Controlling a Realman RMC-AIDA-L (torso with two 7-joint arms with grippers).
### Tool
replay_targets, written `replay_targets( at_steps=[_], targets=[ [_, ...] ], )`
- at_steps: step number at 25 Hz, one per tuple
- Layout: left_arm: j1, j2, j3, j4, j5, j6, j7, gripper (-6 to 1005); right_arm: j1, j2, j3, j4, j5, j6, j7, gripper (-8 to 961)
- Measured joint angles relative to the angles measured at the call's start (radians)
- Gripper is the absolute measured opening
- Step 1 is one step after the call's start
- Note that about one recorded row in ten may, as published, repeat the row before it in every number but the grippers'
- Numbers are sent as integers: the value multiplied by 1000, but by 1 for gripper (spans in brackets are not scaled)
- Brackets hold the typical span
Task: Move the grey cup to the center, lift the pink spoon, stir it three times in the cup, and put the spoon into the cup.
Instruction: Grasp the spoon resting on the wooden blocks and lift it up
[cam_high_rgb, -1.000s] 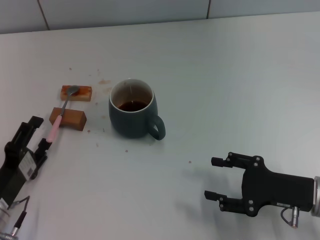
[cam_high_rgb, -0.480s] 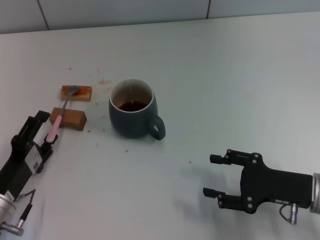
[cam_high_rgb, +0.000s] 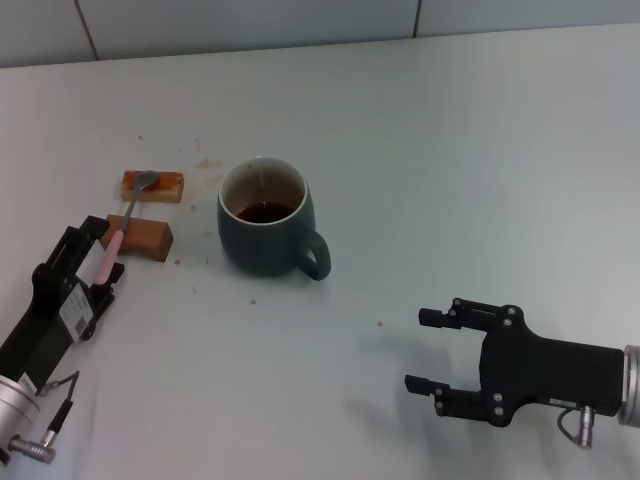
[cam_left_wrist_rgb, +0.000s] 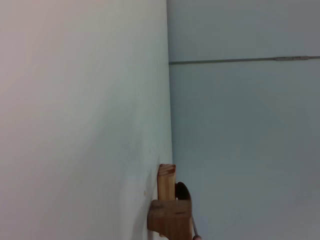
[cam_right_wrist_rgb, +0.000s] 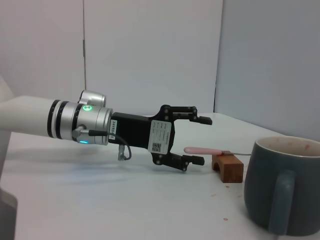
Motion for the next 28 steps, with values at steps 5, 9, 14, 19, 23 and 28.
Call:
replay_targets(
  at_steps=[5,9,14,19,23,28],
  targets=[
    [-3,0,0,0,0,-6,0,807,-1,0,0,0,1,-2,0,715],
    [-12,0,0,0,0,-14,-1,806,-3,1,0,0,1,-3,1,715],
    [-18,-1,0,0,-1,-18,-1,807,-2,1,0,1,1,-4,1,715],
    [-20,-2,-4,-9,-3,-29,-1,804,-2,2,0,3,0,-4,1,715],
    [-22,-2,-4,-10,-3,-30,-1,801,-2,2,0,4,0,-4,1,715],
    [-28,-2,-5,-14,-3,-46,-6,798,-2,2,0,3,0,-6,1,715]
  ],
)
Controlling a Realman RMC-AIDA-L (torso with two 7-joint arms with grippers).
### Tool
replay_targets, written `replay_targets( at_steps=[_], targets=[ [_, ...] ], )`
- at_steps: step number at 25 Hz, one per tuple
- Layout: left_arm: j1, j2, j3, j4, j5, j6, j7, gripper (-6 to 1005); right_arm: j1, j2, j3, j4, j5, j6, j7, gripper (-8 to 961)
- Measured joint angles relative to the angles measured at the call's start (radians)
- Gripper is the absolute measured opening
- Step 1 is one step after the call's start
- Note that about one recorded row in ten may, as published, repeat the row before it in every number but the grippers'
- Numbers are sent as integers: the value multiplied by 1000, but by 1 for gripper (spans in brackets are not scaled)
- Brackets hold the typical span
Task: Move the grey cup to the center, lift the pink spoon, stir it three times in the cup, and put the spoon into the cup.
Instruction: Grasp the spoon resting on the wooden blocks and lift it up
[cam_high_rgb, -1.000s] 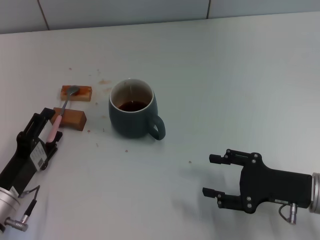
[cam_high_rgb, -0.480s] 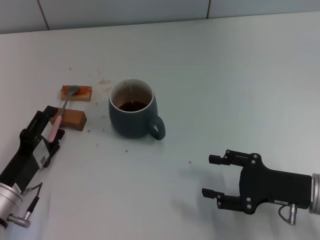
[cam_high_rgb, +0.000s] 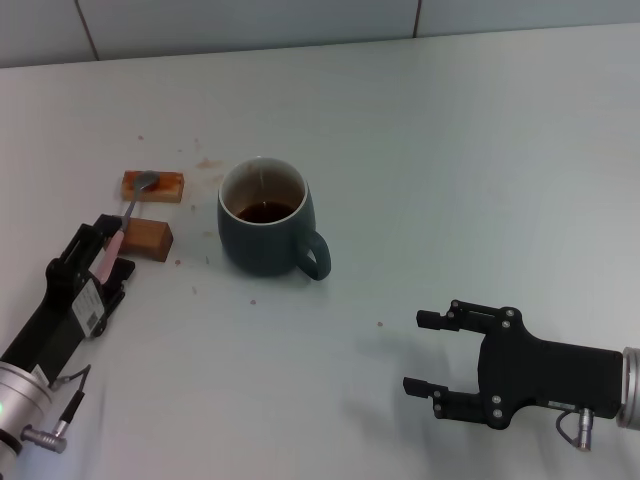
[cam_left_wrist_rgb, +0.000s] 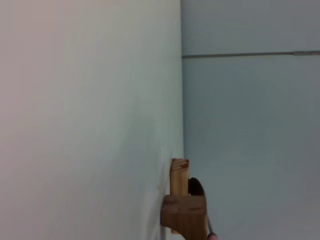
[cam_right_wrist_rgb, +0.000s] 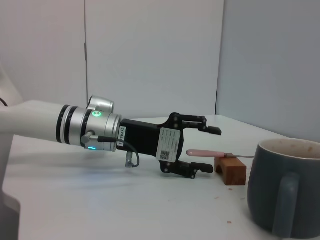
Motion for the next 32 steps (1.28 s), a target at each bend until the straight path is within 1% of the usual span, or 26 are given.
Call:
replay_targets(
  at_steps=[4,12,18,28,32],
  targets=[
    [-6,1,2,-1,2,-11,-9,795,0,0,0,0,0,0,0,715],
    [-9,2,1,0,5,-13,-8,473,2,0,0,-3,1,0,0,716],
    [-9,2,0,5,4,-15,-7,474,1,0,0,-3,3,0,0,716],
    [-14,2,0,9,1,-21,-7,406,4,0,0,-3,3,0,0,716],
    [-14,2,0,10,0,-23,-2,407,7,0,0,-1,3,1,1,716]
  ],
)
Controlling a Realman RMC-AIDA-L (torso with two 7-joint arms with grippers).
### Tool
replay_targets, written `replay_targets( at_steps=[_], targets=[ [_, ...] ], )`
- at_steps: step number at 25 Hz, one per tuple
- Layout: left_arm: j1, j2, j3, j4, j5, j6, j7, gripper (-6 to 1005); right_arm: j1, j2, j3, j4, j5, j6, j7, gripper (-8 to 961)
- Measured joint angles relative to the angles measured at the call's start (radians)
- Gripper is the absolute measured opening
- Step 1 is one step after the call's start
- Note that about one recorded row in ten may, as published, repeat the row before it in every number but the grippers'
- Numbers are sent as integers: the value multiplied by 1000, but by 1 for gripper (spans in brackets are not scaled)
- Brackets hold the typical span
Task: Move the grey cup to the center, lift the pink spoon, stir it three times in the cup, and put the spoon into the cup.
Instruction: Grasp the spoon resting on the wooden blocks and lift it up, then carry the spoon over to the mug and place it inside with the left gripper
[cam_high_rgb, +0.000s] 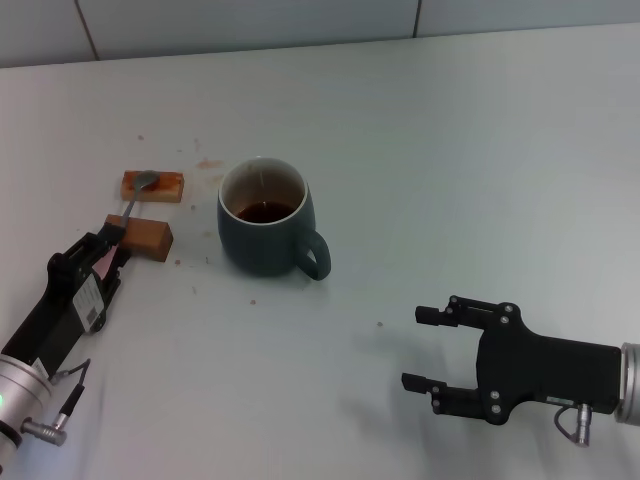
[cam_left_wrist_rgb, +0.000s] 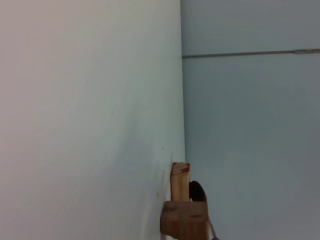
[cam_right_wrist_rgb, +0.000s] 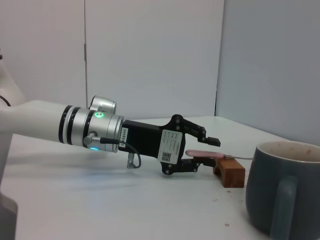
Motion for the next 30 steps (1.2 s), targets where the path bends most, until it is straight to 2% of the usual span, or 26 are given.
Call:
replay_targets(
  at_steps=[6,9,22,25,30],
  targets=[
    [0,0,0,1,1,-13,-3,330,2,0,0,2,0,2,0,716],
    [-1,0,0,1,0,-14,-3,251,3,0,0,3,0,3,0,716],
    [-8,-2,0,13,0,-8,20,180,9,0,0,3,0,5,0,716],
    [-13,-2,-9,18,0,48,57,139,11,1,0,5,0,7,0,716],
    [-78,-1,-27,82,6,294,226,127,17,1,0,8,-2,19,0,716]
  ],
)
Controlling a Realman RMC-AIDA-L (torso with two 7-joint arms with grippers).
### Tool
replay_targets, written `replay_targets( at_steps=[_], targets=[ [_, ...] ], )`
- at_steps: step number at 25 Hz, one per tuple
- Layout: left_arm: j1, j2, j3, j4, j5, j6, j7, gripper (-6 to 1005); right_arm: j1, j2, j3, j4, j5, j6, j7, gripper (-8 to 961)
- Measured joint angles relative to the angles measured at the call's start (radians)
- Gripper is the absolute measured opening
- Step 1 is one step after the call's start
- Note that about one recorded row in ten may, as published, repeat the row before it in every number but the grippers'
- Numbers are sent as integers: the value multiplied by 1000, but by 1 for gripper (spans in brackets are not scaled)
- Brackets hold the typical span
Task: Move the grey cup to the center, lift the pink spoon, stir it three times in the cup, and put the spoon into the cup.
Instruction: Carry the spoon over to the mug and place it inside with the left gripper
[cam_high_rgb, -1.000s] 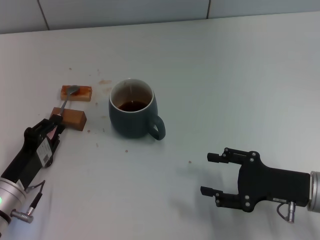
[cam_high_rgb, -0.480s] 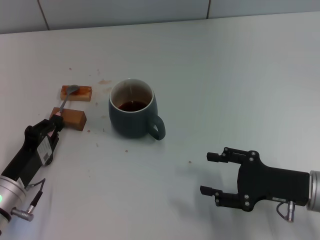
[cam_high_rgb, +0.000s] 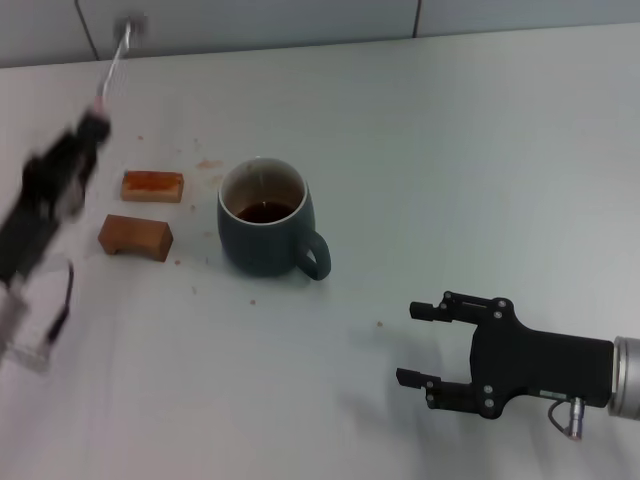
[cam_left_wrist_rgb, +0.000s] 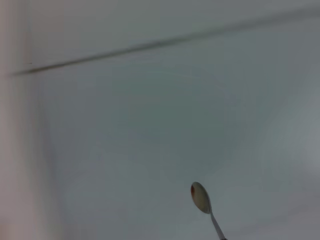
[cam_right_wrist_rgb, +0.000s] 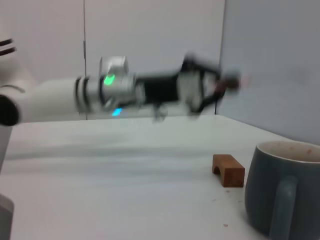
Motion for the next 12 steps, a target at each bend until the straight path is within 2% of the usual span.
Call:
replay_targets(
  at_steps=[3,6,9,10,12],
  targets=[
    [-80,3,33,139,40,170,118,128,3,0,0,0,0,0,0,716],
    [-134,9,102,348,76,234,114,128,4,0,0,0,0,1,-2,716],
    [-152,10,204,553,80,243,94,129,4,0,2,0,0,1,-3,716],
    [-150,10,277,681,80,244,93,129,4,0,4,0,0,0,-3,716],
    [-142,12,331,789,80,243,93,130,0,1,8,0,0,0,-3,716]
  ],
)
